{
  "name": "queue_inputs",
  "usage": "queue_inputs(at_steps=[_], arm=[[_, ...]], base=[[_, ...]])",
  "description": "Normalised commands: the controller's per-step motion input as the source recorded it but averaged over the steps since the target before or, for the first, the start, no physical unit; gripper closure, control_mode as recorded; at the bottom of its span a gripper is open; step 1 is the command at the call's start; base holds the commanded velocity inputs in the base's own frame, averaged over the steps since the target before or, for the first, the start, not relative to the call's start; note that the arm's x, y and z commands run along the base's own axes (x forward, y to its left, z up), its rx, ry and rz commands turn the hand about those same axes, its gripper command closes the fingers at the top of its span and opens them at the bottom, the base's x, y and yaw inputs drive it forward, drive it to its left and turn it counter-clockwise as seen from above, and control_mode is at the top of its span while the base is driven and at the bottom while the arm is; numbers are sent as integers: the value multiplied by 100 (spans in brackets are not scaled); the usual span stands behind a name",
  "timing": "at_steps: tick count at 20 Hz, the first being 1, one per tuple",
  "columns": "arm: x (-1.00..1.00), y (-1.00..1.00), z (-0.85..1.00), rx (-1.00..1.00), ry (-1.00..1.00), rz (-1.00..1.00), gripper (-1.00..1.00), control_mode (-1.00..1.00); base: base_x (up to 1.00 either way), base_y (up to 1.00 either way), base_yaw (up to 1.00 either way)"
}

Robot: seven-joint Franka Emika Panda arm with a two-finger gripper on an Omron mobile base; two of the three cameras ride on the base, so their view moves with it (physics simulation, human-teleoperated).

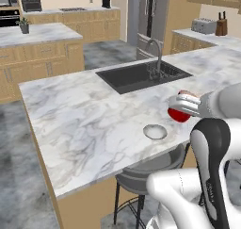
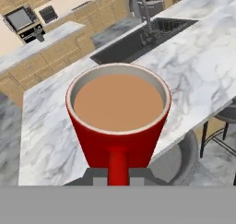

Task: Pick the cup of tea, navigate to the dining table, and place it on the saucer.

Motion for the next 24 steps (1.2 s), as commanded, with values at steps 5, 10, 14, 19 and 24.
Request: queue_inputs(at_steps=[5,10,14,19,24], arm=[[54,-25,-22,-3,0,53,100,-100],[53,-11,-19,-16,0,55,100,-100],[50,-14,-28,-24,0,52,100,-100],[50,-24,-31,-18,0,49,100,-100],[48,-25,-39,-9,-2,43,100,-100]], base=[[0,0,0],[0,0,0],[0,0,0],[0,0,0],[0,0,0]])
